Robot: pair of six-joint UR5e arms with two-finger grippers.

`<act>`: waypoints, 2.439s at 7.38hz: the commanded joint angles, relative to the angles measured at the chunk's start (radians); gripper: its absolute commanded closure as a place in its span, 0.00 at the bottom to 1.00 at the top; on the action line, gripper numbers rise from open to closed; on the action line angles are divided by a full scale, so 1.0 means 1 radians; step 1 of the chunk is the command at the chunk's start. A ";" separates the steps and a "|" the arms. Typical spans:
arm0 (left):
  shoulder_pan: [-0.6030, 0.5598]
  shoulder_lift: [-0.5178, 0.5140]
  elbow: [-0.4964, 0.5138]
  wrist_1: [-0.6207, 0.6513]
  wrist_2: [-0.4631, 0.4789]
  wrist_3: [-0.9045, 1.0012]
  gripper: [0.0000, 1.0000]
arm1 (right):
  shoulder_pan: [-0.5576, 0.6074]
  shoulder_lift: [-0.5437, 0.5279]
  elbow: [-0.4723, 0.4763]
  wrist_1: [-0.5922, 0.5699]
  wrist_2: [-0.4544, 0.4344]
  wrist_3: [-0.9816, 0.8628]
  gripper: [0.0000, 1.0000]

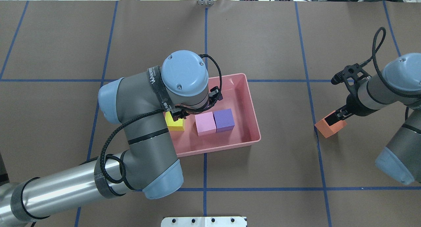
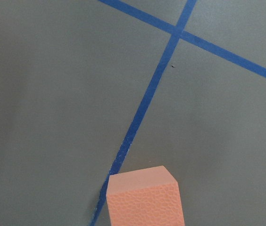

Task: Place blocks into pink bin with both arms
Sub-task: 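Release the pink cube beside the purple cube while the right gripper grasps the orange cube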

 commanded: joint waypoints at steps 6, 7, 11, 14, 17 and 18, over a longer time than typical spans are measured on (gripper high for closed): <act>-0.008 0.000 -0.002 0.000 0.000 0.022 0.00 | -0.007 0.046 -0.101 0.022 0.041 -0.049 0.00; -0.008 0.000 -0.002 0.000 0.000 0.022 0.00 | -0.007 0.046 -0.112 0.022 0.041 -0.049 0.00; -0.011 0.003 -0.002 0.000 0.000 0.022 0.00 | -0.017 0.080 -0.147 0.022 0.046 -0.047 0.01; -0.016 0.002 -0.004 0.000 0.000 0.022 0.00 | -0.020 0.080 -0.160 0.021 0.084 -0.049 0.98; -0.031 0.002 -0.028 0.001 -0.003 0.038 0.00 | 0.050 0.074 -0.091 0.010 0.142 -0.046 1.00; -0.048 0.008 -0.058 0.006 -0.004 0.072 0.00 | 0.126 0.080 -0.086 0.008 0.211 -0.046 1.00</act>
